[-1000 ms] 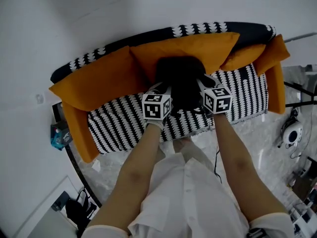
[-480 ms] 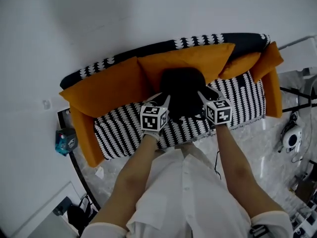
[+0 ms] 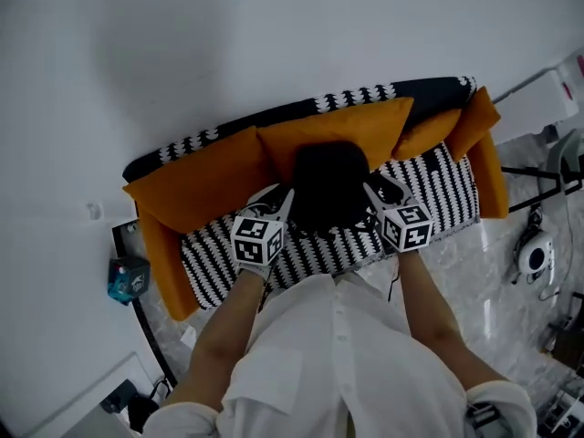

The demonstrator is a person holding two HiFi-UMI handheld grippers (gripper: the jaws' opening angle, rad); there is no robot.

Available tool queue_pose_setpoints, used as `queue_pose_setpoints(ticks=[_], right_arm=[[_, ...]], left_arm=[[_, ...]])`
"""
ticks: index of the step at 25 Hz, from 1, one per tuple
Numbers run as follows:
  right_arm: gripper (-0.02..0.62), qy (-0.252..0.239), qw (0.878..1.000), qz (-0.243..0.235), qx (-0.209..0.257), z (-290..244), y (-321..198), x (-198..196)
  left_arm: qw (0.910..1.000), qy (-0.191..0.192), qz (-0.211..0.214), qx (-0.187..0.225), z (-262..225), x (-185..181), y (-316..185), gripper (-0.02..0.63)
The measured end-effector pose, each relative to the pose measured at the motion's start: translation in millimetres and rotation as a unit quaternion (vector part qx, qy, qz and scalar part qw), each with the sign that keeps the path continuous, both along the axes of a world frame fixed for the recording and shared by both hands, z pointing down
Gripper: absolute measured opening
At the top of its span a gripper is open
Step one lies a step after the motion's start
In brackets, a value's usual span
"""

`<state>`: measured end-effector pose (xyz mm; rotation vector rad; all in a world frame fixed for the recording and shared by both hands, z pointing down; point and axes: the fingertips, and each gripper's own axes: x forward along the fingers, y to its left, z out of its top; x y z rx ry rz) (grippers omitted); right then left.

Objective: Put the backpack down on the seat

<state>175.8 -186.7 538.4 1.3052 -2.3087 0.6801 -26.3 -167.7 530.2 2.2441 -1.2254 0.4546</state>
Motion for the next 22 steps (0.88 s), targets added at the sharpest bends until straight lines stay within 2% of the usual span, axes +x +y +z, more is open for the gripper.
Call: queue_pose_setpoints(ticks=[5,11,13,15,18,22], right_arm=[[0.148,-0.025,0.998,0.005,0.049,-52.9,12.1,2.0],[0.089,-0.056,0.993,-0.004,0.101,-106.8,28.1,-4.3],[0.04,-0.062,0.991,-0.004,0.122,-125.0,30.6,-6.9],[0.023,-0.07,0.988,-0.003,0.14,-141.3,32.4,-8.6],[0.018,-0.083,0.985,-0.004,0.151,-154.8,34.8,-9.8],[0.017,-0.074,0.986,-0.011,0.152,-156.4,43.4,-10.2]], left_arm=[[0.9982,0.003,0.004,0.06,-55.5,-16.3,5.6,0.101],[0.9939,0.027,-0.004,0.107,-107.4,-25.9,18.3,0.101],[0.9921,0.037,-0.01,0.119,-121.1,-28.1,22.7,0.101],[0.99,0.049,-0.017,0.131,-133.2,-30.1,25.2,0.101],[0.9874,0.06,-0.026,0.144,-144.5,-33.5,26.1,0.1],[0.9869,0.059,-0.02,0.149,-148.7,-32.7,33.7,0.1]])
